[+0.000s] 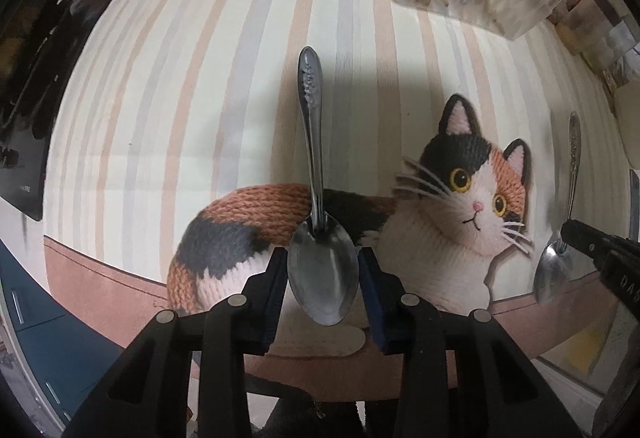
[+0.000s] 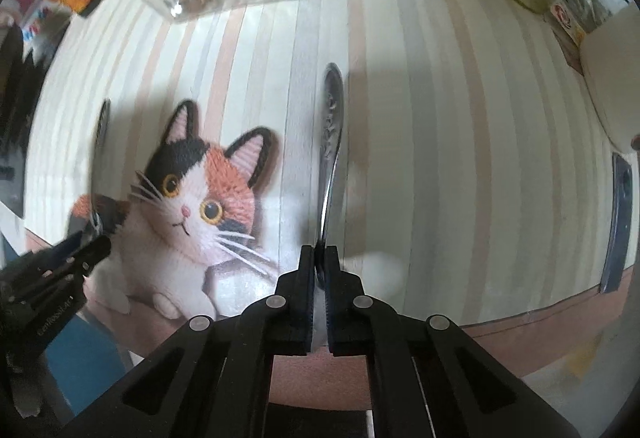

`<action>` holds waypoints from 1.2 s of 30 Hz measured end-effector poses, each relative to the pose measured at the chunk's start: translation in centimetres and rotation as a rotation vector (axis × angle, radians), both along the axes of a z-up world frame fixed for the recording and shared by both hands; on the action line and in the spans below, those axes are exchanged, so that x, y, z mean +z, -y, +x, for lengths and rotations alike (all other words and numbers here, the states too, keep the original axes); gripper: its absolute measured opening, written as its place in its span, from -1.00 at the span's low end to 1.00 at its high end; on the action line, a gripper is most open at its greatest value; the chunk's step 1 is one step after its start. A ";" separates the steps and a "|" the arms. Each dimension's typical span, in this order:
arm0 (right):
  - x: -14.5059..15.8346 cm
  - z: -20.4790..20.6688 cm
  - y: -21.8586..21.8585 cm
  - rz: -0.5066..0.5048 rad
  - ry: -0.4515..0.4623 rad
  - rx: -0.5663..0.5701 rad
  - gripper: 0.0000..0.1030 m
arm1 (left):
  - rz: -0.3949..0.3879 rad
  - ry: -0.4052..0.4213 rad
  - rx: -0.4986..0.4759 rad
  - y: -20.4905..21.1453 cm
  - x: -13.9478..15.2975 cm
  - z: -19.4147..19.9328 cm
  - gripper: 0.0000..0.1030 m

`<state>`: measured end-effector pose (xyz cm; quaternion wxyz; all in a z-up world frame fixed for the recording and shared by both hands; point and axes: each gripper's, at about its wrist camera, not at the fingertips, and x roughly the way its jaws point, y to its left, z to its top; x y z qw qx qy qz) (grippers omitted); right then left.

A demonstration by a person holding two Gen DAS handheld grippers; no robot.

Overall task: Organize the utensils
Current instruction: 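Carry both spoons into the drainer basket and open both tools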

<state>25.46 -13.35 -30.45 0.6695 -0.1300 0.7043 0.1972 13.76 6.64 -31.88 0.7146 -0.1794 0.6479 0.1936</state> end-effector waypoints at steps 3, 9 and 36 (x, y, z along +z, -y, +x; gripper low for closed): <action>1.5 1.1 0.9 0.032 0.013 -0.020 -1.00 | 0.006 0.028 0.006 0.1 1.8 0.0 -0.38; 3.4 2.8 1.8 0.097 0.019 -0.077 -1.00 | 0.015 0.094 0.017 0.3 5.3 -0.3 -0.38; 14.3 7.5 -0.8 0.348 0.166 -0.163 -1.00 | 0.075 0.344 -0.031 -0.3 17.7 6.2 -0.38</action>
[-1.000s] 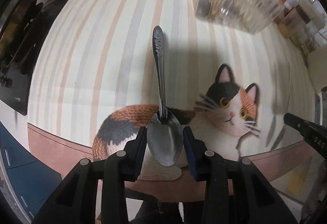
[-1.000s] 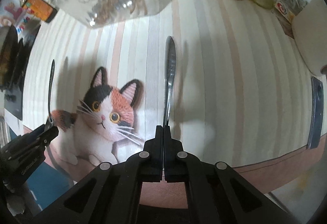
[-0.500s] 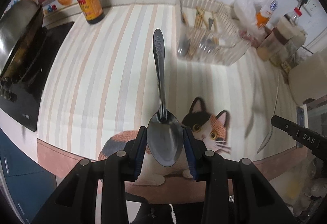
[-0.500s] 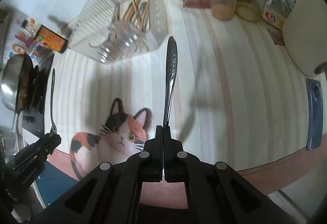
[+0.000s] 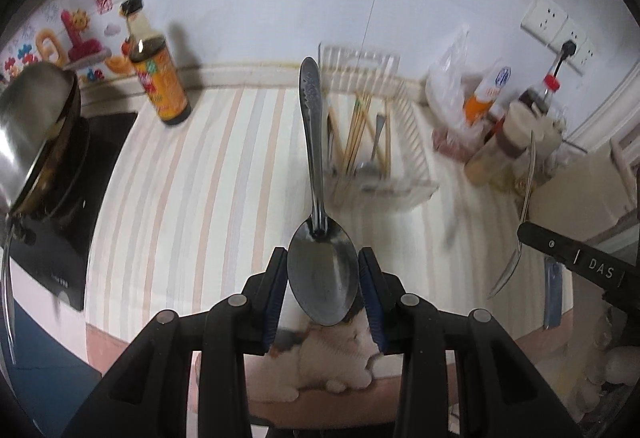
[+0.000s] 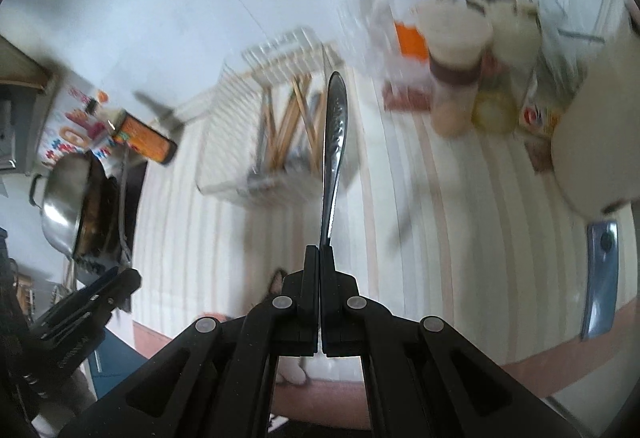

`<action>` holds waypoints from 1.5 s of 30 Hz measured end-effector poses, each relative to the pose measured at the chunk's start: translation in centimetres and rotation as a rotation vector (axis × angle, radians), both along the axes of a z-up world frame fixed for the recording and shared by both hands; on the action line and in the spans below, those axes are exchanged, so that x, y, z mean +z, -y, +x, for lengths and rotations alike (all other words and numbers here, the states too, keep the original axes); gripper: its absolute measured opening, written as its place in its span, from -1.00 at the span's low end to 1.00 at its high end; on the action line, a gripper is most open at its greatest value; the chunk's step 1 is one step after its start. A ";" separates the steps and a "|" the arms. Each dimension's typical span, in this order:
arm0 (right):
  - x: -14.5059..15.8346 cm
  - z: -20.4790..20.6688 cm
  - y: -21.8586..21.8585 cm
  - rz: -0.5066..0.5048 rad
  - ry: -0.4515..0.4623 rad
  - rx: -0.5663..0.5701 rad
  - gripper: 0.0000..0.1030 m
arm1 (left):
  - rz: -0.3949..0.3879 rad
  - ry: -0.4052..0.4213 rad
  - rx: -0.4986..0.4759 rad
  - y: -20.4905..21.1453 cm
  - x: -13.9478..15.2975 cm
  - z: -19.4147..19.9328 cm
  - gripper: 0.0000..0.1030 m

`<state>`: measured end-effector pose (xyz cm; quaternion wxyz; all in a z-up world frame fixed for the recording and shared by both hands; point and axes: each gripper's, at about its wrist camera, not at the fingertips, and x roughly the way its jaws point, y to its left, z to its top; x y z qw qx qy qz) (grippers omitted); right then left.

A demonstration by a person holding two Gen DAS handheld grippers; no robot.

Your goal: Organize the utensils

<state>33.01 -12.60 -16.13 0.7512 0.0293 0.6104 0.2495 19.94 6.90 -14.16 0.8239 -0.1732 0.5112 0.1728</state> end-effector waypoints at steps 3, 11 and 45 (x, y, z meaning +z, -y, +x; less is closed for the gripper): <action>1.6 1.8 -1.0 0.017 0.028 0.007 -1.00 | 0.003 0.021 -0.007 -0.4 1.1 1.8 -0.38; 3.0 7.1 -4.2 0.036 0.067 0.030 -1.00 | -0.023 0.025 -0.024 -1.7 1.2 8.1 -0.38; -6.0 12.8 -10.7 -0.202 0.052 0.100 0.23 | 0.074 -0.033 0.046 -7.4 -3.2 13.7 0.72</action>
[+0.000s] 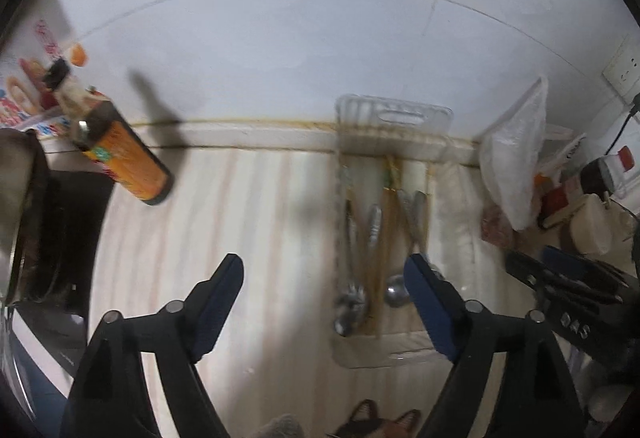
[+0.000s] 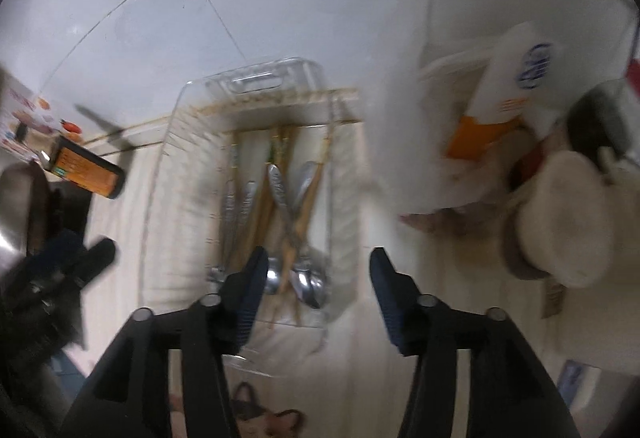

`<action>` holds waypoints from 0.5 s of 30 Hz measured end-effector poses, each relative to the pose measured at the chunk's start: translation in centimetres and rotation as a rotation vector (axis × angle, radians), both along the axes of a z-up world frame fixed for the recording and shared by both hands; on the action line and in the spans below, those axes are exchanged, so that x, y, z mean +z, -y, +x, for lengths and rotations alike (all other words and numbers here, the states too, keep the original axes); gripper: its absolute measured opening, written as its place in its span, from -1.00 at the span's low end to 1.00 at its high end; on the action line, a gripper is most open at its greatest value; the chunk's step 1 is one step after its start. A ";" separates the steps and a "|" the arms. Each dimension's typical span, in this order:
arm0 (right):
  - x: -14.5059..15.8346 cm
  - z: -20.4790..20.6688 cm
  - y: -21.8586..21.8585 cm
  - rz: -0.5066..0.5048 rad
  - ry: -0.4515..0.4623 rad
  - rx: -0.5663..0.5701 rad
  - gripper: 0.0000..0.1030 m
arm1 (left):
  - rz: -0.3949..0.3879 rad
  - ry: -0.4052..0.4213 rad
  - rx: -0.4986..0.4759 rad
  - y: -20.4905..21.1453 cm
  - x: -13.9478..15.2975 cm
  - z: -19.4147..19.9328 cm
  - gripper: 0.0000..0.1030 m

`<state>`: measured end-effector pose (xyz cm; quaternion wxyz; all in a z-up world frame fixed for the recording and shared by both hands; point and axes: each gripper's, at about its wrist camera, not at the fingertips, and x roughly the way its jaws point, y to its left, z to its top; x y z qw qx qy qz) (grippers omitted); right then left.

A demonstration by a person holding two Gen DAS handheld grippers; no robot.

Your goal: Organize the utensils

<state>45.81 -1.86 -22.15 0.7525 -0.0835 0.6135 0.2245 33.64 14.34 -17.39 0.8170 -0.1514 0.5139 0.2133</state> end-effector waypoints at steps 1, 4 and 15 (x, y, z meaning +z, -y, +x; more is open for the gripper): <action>0.2 -0.5 0.2 -0.023 0.028 0.001 0.30 | 0.024 0.006 0.008 0.0 0.1 -0.4 0.81; 0.6 -2.2 1.0 -0.052 0.077 -0.008 0.71 | 0.082 0.019 0.012 0.1 0.3 -1.7 0.99; 5.1 -8.1 4.2 -0.056 0.210 -0.064 0.99 | 0.110 0.072 -0.005 2.8 3.3 -7.5 1.00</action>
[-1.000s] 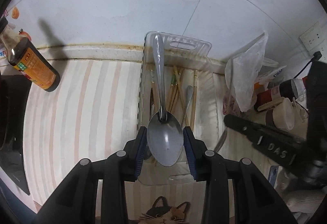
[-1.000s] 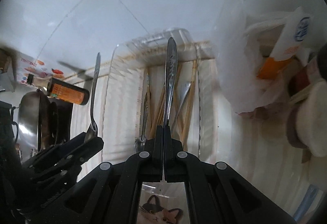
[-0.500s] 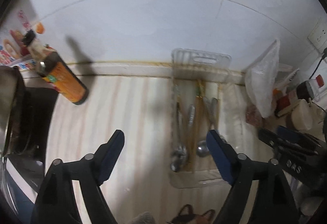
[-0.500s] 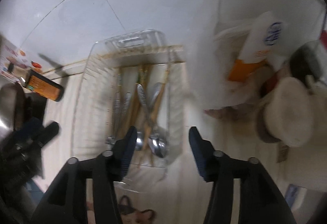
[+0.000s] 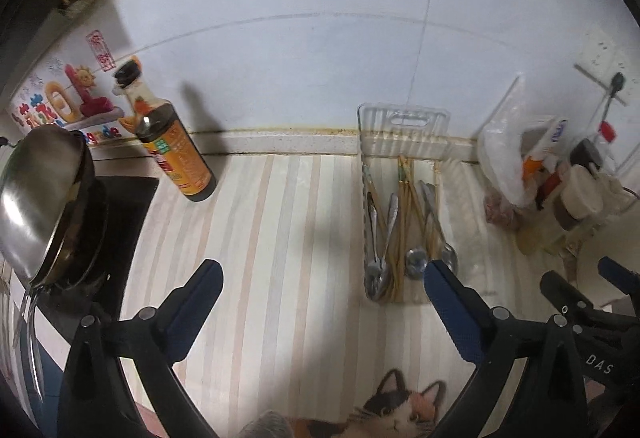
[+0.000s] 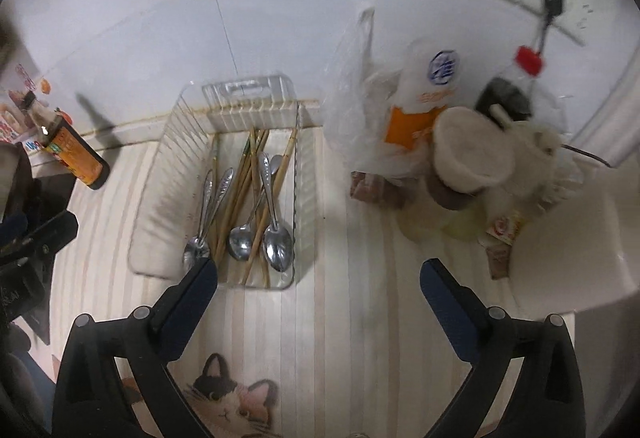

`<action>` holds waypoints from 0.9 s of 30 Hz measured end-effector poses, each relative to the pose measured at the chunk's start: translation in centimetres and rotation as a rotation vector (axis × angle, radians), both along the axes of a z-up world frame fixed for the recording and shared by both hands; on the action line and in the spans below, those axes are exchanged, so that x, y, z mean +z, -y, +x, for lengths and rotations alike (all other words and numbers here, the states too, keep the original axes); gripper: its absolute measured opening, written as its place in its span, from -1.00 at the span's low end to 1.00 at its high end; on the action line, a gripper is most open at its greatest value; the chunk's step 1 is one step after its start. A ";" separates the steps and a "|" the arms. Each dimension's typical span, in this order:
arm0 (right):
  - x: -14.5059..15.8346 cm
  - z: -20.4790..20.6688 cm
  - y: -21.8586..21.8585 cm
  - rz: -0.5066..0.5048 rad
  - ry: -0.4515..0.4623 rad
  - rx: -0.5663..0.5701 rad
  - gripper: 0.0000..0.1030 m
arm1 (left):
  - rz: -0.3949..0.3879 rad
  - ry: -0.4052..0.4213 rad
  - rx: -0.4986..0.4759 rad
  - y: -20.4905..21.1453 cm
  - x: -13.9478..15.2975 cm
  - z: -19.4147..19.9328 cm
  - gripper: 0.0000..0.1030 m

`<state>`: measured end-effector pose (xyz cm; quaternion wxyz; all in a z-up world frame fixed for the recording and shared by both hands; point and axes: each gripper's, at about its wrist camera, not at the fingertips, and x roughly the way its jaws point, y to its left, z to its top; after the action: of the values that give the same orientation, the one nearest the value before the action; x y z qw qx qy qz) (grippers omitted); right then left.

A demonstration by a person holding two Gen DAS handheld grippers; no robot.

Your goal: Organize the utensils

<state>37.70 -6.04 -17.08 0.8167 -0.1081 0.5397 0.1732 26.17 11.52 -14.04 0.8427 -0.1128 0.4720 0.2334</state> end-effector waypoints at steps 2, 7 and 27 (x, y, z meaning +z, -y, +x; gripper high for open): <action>1.8 -1.5 0.9 0.007 0.038 -0.004 0.99 | 0.009 0.024 -0.009 0.9 1.2 -1.4 1.00; 6.4 -5.7 3.0 0.040 0.119 -0.022 0.99 | 0.020 0.104 -0.039 3.2 5.1 -6.0 1.00; 19.9 -19.9 9.9 0.332 0.143 0.048 0.99 | -0.075 0.231 -0.150 8.4 15.5 -18.9 1.00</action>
<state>17.75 -15.97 2.80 0.8553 0.0036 0.4415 0.2711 7.29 3.17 1.43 0.9017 -0.1348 0.3872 0.1375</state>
